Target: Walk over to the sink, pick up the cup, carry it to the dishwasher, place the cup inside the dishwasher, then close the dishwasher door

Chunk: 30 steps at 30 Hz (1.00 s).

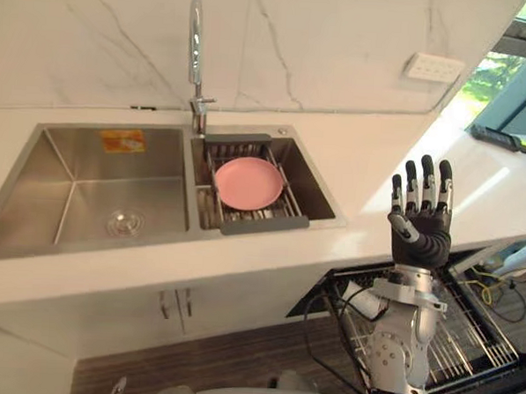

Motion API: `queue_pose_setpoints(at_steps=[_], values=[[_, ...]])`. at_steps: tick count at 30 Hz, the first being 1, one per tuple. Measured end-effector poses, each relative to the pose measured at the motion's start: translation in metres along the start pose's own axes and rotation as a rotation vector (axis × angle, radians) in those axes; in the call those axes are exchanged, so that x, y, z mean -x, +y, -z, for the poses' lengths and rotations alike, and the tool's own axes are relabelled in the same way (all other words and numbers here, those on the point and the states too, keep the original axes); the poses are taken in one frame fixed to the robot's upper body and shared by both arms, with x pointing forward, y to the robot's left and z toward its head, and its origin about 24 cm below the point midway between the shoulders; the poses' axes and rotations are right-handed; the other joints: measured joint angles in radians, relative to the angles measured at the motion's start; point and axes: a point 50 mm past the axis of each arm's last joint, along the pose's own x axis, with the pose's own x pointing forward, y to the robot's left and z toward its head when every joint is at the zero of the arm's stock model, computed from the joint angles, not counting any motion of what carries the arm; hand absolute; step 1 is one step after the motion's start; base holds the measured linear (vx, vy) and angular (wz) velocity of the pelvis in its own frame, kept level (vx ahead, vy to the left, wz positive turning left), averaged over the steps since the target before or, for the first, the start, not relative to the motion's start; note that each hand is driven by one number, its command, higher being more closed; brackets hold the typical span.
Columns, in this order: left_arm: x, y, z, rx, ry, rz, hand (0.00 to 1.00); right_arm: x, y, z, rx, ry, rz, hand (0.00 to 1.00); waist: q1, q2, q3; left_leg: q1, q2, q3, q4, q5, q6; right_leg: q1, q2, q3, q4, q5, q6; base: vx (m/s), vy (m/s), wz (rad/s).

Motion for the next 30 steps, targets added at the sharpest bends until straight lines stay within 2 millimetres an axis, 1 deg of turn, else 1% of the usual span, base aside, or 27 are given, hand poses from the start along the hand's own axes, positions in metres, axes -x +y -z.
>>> queue_pose_setpoints(at_steps=[1, 2, 3, 4, 5, 6, 7, 8, 9, 10, 11, 13, 15, 18, 22, 24, 25, 27, 29, 30], values=[[-0.001, -0.003, -0.006, 0.004, -0.021, 0.006, 0.00, 0.002, -0.002, 0.000, 0.003, 0.006, 0.014, 0.00, 0.000, 0.001, 0.000, 0.006, 0.004, -0.012, 0.005, -0.002, -0.003, -0.002, 0.005, -0.002, -0.032, 0.002, -0.001, 0.35, -0.143, 0.58], [-0.002, -0.009, -0.015, 0.015, -0.054, 0.018, 0.00, 0.006, -0.004, 0.000, 0.009, 0.018, 0.040, 0.00, -0.006, 0.009, 0.004, 0.028, 0.020, -0.039, 0.004, -0.015, -0.020, -0.003, 0.020, 0.000, -0.093, 0.016, -0.010, 0.34, -0.191, 0.55], [-0.003, -0.012, -0.021, 0.023, -0.071, 0.024, 0.00, 0.009, -0.006, 0.001, 0.007, 0.024, 0.066, 0.00, -0.007, 0.011, 0.005, 0.052, 0.034, -0.056, 0.004, -0.030, -0.043, -0.003, 0.034, 0.009, -0.160, 0.059, -0.019, 0.34, -0.206, 0.50], [-0.003, -0.012, -0.022, 0.026, -0.075, 0.025, 0.00, 0.010, -0.006, 0.000, 0.006, 0.024, 0.075, 0.00, -0.006, 0.007, 0.003, 0.065, 0.036, -0.062, 0.007, -0.042, -0.057, 0.001, 0.038, 0.016, -0.198, 0.107, -0.025, 0.33, -0.241, 0.32], [-0.003, -0.009, -0.023, 0.032, -0.074, 0.015, 0.00, 0.012, -0.005, -0.002, 0.002, 0.017, 0.079, 0.00, -0.003, -0.017, -0.004, 0.082, 0.026, -0.066, 0.017, -0.077, -0.081, 0.010, 0.036, 0.036, -0.262, 0.252, -0.023, 0.32, -0.282, 0.09], [-0.001, -0.014, -0.017, 0.050, -0.035, 0.017, 0.00, 0.012, -0.004, -0.005, 0.006, 0.010, 0.077, 0.00, 0.012, 0.004, -0.018, 0.095, 0.058, -0.071, 0.028, -0.112, -0.098, 0.047, 0.054, 0.027, -0.278, 0.186, -0.004, 0.31, -0.287, -0.01], [0.002, -0.019, -0.013, 0.059, -0.016, 0.026, 0.00, 0.012, -0.003, -0.006, 0.006, 0.004, 0.072, 0.00, 0.017, 0.024, -0.018, 0.099, 0.079, -0.066, 0.033, -0.118, -0.106, 0.064, 0.074, 0.019, -0.304, 0.183, -0.005, 0.27, -0.271, -0.03], [0.005, -0.024, -0.007, 0.080, 0.018, 0.019, 0.00, 0.011, -0.002, -0.009, 0.007, -0.004, 0.069, 0.00, 0.016, 0.054, -0.018, 0.097, 0.103, -0.067, 0.036, -0.119, -0.108, 0.081, 0.097, 0.000, -0.337, 0.184, -0.010, 0.25, -0.220, 0.15], [0.005, -0.023, -0.003, 0.084, 0.041, 0.012, 0.00, 0.012, -0.001, -0.012, 0.011, -0.011, 0.070, 0.00, 0.017, 0.076, -0.015, 0.101, 0.127, -0.070, 0.035, -0.115, -0.114, 0.101, 0.122, -0.019, -0.373, 0.187, -0.019, 0.24, -0.205, 0.22], [0.006, -0.022, -0.001, 0.090, 0.049, 0.003, 0.00, 0.011, -0.001, -0.012, 0.009, -0.007, 0.068, 0.00, 0.019, 0.090, -0.020, 0.100, 0.139, -0.069, 0.032, -0.104, -0.126, 0.113, 0.138, -0.026, -0.395, 0.192, -0.027, 0.23, -0.174, 0.16], [0.006, -0.020, 0.000, 0.098, 0.054, -0.009, 0.00, 0.010, 0.000, -0.011, 0.005, -0.005, 0.066, 0.00, 0.026, 0.094, -0.021, 0.102, 0.145, -0.067, 0.030, -0.091, -0.133, 0.128, 0.147, -0.029, -0.418, 0.198, -0.035, 0.18, -0.151, 0.00], [0.006, -0.016, 0.003, 0.097, 0.066, -0.033, 0.00, 0.007, 0.003, -0.009, -0.006, -0.001, 0.049, 0.00, 0.034, 0.088, -0.020, 0.108, 0.150, -0.066, 0.029, -0.053, -0.128, 0.169, 0.162, -0.030, -0.487, 0.220, -0.044, 0.15, -0.128, -0.05], [0.007, -0.015, 0.008, 0.068, 0.079, -0.043, 0.00, 0.006, 0.004, -0.010, -0.006, -0.006, 0.037, 0.00, 0.042, 0.084, -0.021, 0.106, 0.153, -0.066, 0.025, -0.031, -0.124, 0.210, 0.174, -0.031, -0.564, 0.251, -0.050, 0.08, -0.075, -0.02], [0.007, -0.017, 0.004, 0.067, 0.045, -0.039, 0.00, 0.006, 0.004, -0.010, -0.005, -0.004, 0.026, 0.00, 0.042, 0.079, -0.023, 0.098, 0.155, -0.066, 0.025, -0.022, -0.122, 0.251, 0.183, -0.049, -0.653, 0.290, -0.052, 0.04, -0.018, 0.12], [0.007, -0.023, -0.004, 0.000, -0.026, -0.021, 0.00, 0.005, 0.004, -0.011, 0.036, 0.012, 0.015, 0.00, 0.041, 0.078, -0.023, 0.077, 0.156, -0.059, 0.024, -0.022, -0.122, 0.256, 0.174, -0.089, -0.664, 0.295, -0.053, -0.01, 0.036, 0.31], [0.008, -0.030, -0.010, -0.053, -0.071, 0.017, 0.00, 0.002, 0.006, -0.020, 0.134, 0.013, -0.029, 0.00, 0.039, 0.078, -0.024, 0.055, 0.154, -0.032, 0.014, -0.020, -0.124, 0.252, 0.161, -0.136, -0.665, 0.297, -0.049, -0.06, 0.076, 0.63], [0.008, -0.031, -0.011, -0.063, -0.080, 0.020, 0.00, 0.001, 0.007, -0.021, 0.176, 0.017, -0.037, 0.00, 0.037, 0.077, -0.024, 0.049, 0.152, -0.033, 0.009, -0.017, -0.128, 0.250, 0.159, -0.143, -0.668, 0.298, -0.048, -0.08, 0.080, 0.50], [0.008, -0.032, -0.015, -0.080, -0.102, 0.028, 0.00, -0.003, 0.012, -0.021, 0.322, 0.056, -0.081, 0.00, 0.052, 0.071, -0.027, 0.045, 0.139, -0.033, -0.018, -0.005, -0.126, 0.232, 0.149, -0.145, -0.671, 0.311, -0.042, -0.09, 0.073, 0.21], [0.008, -0.032, -0.014, -0.086, -0.102, 0.023, 0.00, -0.006, 0.013, -0.019, 0.424, 0.077, -0.093, 0.00, 0.052, 0.072, -0.027, 0.045, 0.136, -0.030, -0.035, -0.005, -0.126, 0.223, 0.149, -0.142, -0.671, 0.320, -0.042, -0.11, 0.063, -0.05], [0.008, -0.031, -0.015, -0.087, -0.103, 0.014, 0.00, -0.007, 0.013, -0.019, 0.530, 0.084, -0.109, 0.00, 0.050, 0.068, -0.027, 0.044, 0.133, -0.021, -0.051, -0.005, -0.125, 0.211, 0.150, -0.135, -0.672, 0.327, -0.041, -0.16, 0.066, -0.15]])
